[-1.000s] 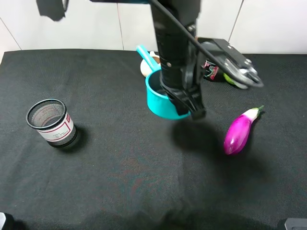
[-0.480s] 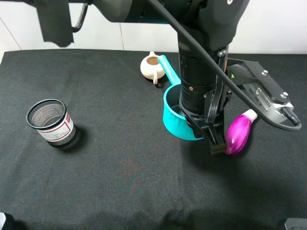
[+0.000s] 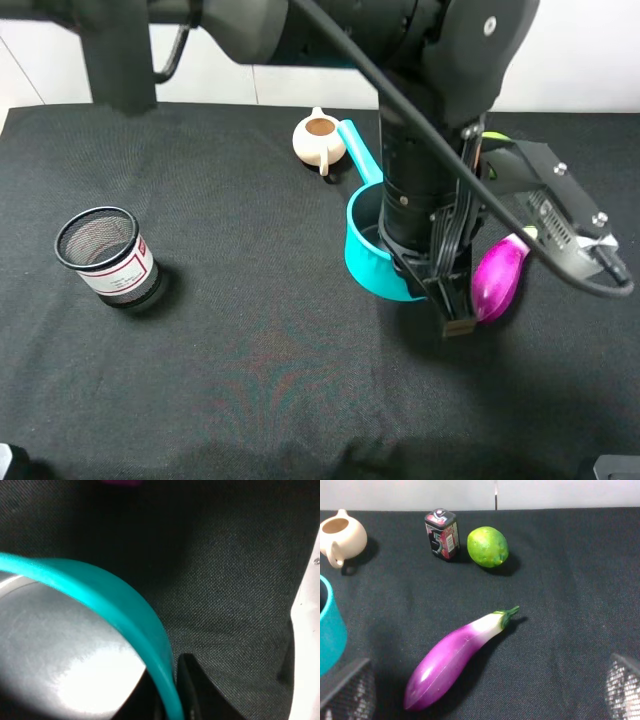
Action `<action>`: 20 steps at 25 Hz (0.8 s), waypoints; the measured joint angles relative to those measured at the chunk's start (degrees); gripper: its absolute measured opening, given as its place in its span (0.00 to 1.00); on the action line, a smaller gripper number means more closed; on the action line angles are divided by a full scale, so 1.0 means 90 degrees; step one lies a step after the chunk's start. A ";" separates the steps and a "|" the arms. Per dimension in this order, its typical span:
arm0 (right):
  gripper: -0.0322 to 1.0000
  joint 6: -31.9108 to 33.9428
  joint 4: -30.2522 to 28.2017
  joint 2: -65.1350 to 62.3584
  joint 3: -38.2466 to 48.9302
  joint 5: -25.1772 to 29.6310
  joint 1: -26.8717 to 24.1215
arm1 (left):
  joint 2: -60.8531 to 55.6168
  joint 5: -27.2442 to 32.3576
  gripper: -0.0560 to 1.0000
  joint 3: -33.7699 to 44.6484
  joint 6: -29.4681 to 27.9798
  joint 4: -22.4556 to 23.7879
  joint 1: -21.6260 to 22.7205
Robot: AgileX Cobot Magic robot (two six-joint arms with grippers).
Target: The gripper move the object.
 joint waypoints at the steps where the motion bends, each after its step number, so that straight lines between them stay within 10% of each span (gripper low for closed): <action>1: 0.70 0.0000 0.0000 0.0000 0.0000 0.0000 0.0000 | 0.0000 -0.0048 0.07 0.0029 0.0000 0.0035 -0.0009; 20: 0.70 0.0000 0.0007 0.0000 0.0000 0.0000 0.0000 | 0.0752 -0.0619 0.07 0.0213 0.0106 0.0162 -0.0125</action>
